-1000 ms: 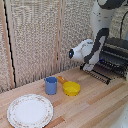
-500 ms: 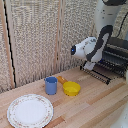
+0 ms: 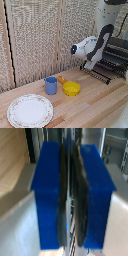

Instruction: Position your gripper near the tray handle while precisely lining it up. Firmly yet gently grip the handle, ensuring a strong hold. Slide the tray into the oven in a steady manner until it's entirely inside. Relinquish the handle as it sits within the oven and extract your gripper with care.

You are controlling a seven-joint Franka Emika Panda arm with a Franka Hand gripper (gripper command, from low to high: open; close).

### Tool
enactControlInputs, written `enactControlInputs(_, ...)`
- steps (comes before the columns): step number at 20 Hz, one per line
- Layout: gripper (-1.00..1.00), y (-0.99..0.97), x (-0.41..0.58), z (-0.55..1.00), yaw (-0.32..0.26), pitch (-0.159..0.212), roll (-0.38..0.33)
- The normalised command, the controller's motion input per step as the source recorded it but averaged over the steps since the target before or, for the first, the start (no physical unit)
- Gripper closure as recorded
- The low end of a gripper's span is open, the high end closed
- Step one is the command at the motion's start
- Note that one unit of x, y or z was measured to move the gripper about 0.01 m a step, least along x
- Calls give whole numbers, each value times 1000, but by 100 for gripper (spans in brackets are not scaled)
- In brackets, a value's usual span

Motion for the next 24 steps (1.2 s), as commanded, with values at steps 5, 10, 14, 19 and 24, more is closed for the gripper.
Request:
enactControlInputs(5, 100, -1000, -55, 542, 7, 1, 27)
enactControlInputs(10, 100, -1000, -33, 390, 1, 4, 23)
enactControlInputs(14, 100, -1000, -40, 325, 1, 0, 0)
enactControlInputs(19, 100, -996, -3, 316, 29, 0, 0)
enactControlInputs(24, 100, -713, 0, 153, 69, 0, -39)
